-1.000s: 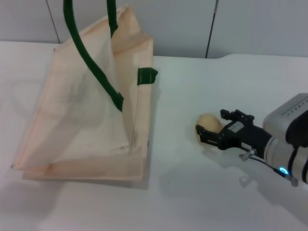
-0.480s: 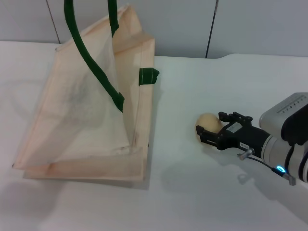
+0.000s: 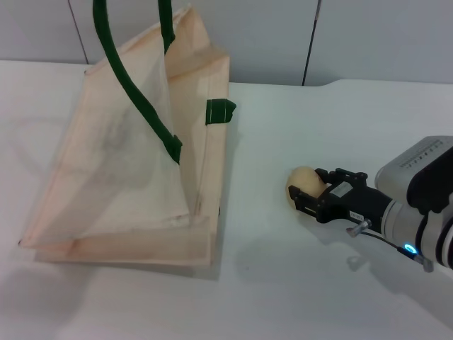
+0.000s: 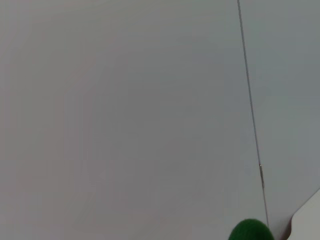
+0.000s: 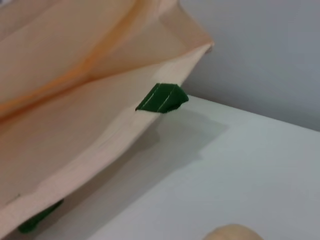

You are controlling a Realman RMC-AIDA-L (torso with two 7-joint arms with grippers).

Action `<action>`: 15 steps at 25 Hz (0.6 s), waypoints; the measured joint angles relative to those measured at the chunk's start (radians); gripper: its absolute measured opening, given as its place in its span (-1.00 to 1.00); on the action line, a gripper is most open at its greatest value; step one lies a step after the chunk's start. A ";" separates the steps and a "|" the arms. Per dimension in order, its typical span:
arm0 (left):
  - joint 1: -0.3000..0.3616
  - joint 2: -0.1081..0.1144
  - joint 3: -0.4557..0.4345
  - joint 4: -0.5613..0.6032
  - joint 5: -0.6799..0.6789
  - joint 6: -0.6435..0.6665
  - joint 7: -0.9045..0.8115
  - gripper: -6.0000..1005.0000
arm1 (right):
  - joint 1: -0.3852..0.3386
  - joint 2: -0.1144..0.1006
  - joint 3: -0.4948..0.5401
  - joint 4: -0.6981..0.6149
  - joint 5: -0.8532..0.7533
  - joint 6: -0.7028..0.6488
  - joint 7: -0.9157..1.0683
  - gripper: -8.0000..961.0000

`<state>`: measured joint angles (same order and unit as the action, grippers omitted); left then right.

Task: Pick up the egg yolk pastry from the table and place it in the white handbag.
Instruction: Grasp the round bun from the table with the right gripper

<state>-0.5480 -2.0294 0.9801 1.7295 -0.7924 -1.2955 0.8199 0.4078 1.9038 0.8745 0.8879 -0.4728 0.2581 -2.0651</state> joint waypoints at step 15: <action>0.006 0.000 0.000 0.015 0.001 -0.001 -0.001 -0.75 | 0.031 -0.012 -0.032 -0.005 0.000 -0.008 0.004 0.22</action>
<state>-0.5421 -2.0294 0.9802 1.7443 -0.7915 -1.2966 0.8191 0.4388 1.8923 0.8422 0.8829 -0.4728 0.2498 -2.0611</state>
